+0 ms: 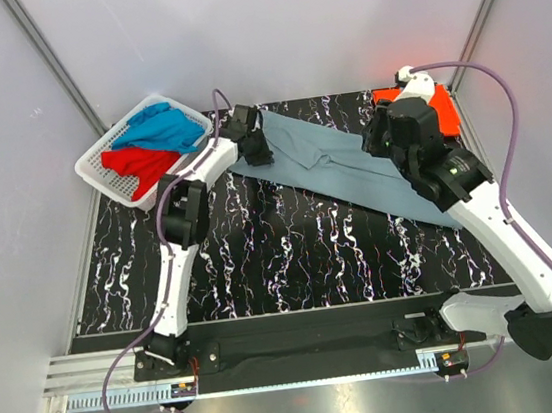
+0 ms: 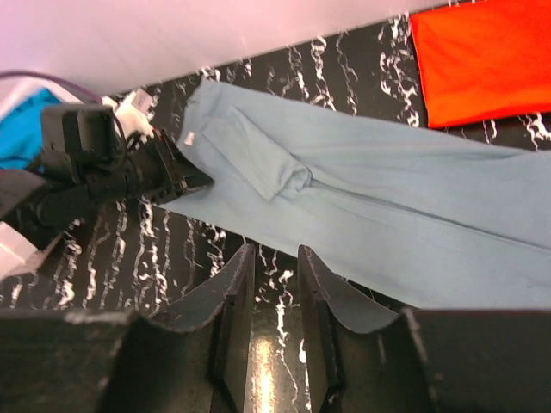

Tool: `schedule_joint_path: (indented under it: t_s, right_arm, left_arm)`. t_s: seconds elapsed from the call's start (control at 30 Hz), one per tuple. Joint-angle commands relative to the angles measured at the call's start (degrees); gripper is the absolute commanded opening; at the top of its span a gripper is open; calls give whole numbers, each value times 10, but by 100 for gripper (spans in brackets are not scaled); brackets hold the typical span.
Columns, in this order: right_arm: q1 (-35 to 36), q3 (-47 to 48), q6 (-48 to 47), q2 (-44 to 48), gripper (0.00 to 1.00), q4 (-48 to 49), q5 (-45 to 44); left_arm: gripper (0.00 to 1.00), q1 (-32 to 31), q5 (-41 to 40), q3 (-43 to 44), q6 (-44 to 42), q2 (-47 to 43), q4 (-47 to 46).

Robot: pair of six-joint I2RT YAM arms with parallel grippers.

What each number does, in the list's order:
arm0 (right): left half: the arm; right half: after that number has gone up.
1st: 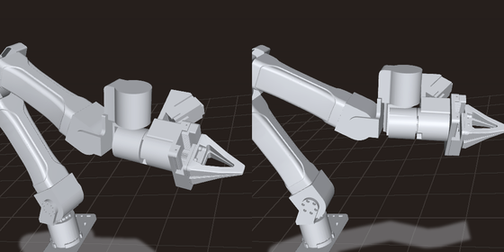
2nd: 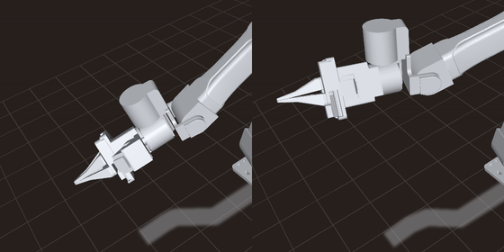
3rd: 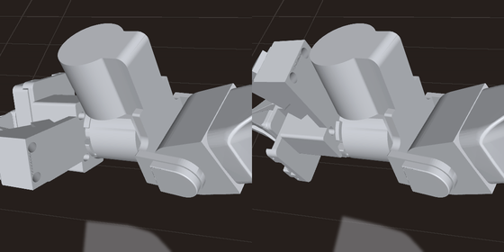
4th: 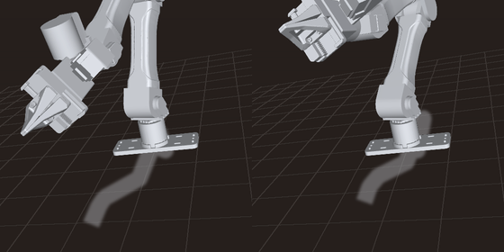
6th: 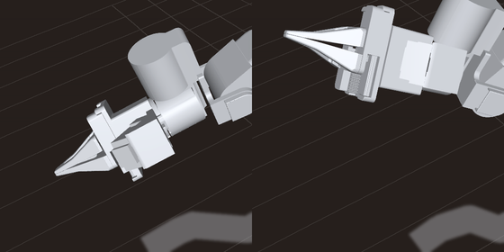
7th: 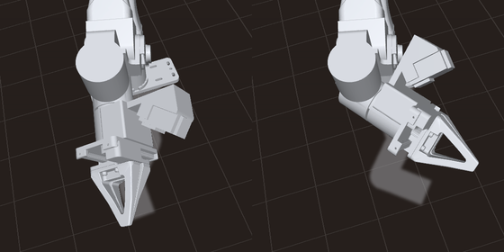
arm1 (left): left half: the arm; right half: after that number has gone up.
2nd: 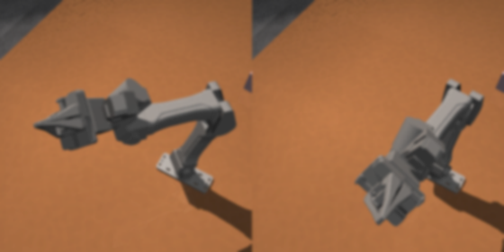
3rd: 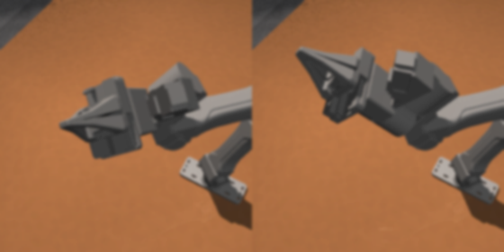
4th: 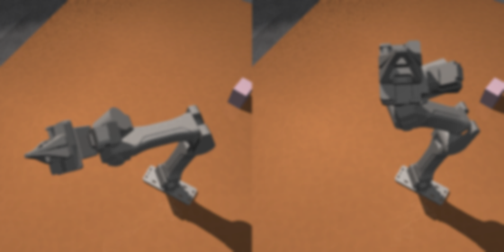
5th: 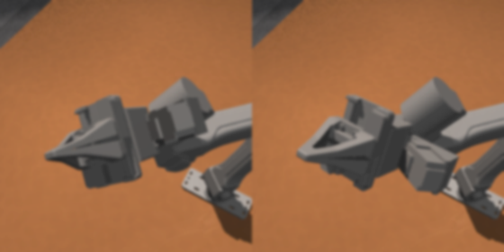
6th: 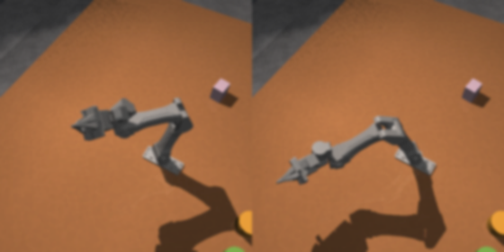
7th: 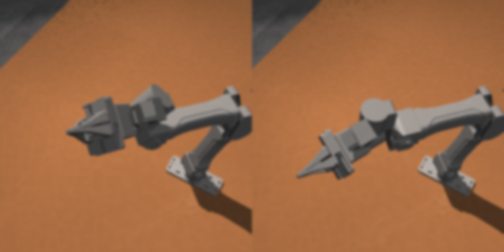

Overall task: Fold and stack the t-shirts
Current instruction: Fold the tshirt

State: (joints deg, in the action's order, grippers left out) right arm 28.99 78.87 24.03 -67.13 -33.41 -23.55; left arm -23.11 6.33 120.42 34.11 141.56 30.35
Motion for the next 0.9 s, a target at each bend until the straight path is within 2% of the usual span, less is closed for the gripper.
schedule_joint_path:
  t_s: [0.0,0.13,0.2,0.3,0.33,0.37,0.4,0.5,0.6,0.67,0.77,0.87]
  right_arm:
    - [-3,41,0,10,34,-5,-26]
    - [-3,56,2,18,36,-11,-6]
    - [-3,55,7,30,37,-10,10]
    - [-3,50,24,47,35,-10,38]
    - [-3,46,32,52,33,-11,46]
    - [-3,42,50,58,31,-14,60]
    - [-3,38,53,72,30,-10,69]
    - [-3,24,54,102,25,-6,91]
    - [-3,23,52,128,24,-15,108]
    - [-3,16,60,148,23,-17,136]
    - [-3,-4,74,172,23,-4,170]
    - [-3,-12,77,180,23,-3,178]
  left_arm:
    - [25,-4,38,-65,-3,-119,-71]
    - [41,-44,17,-173,3,-230,-157]
    - [42,-78,24,-214,21,-258,-205]
    - [41,-129,52,-207,61,-236,-242]
    - [40,-141,60,-195,74,-224,-245]
    - [35,-153,75,-181,89,-209,-252]
    - [32,-174,77,-142,93,-175,-243]
    - [17,-205,64,-71,93,-114,-203]
    - [9,-221,66,-66,116,-82,-231]
    - [7,-229,65,-56,120,-63,-236]
    - [7,-246,45,16,109,-13,-186]
    - [7,-247,37,2,126,4,-206]
